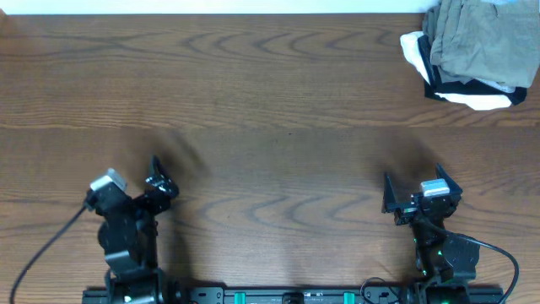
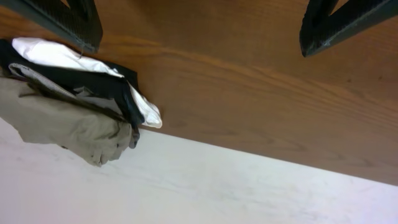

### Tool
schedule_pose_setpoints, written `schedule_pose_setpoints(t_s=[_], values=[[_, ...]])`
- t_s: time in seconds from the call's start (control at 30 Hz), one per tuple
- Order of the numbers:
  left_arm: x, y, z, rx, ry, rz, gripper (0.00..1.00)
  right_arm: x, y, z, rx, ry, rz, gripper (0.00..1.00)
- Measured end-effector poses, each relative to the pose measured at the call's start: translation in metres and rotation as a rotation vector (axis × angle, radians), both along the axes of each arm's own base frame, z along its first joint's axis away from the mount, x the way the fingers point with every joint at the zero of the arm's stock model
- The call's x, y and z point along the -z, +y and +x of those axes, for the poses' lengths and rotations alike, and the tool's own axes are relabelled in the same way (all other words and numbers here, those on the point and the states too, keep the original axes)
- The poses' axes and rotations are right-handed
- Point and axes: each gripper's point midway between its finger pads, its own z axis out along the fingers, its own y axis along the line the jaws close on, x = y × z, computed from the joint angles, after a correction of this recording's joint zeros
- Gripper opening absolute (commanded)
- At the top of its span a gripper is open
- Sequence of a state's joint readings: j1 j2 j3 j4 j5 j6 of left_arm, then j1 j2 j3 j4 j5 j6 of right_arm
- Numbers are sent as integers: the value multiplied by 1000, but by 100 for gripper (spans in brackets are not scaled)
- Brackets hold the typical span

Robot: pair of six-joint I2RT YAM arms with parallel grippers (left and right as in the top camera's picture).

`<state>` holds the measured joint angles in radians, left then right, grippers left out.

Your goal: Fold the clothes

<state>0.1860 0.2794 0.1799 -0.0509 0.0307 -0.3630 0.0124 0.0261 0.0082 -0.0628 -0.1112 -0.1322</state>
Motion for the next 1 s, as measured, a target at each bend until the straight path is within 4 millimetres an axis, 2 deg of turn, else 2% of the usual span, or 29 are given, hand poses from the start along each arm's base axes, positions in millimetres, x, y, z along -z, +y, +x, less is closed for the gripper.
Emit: schedule_pose_setpoints(t_s=[0.4,0.6,1.0], values=[[24,-5,-6,23,-84,12,98,0,0,0,0,0,0,99],[10,-6,-8,28,-144,28,98,0,0,0,0,0,0,99],[13,-12,-7,71,-112,121,98,0,0,0,0,0,0,99]])
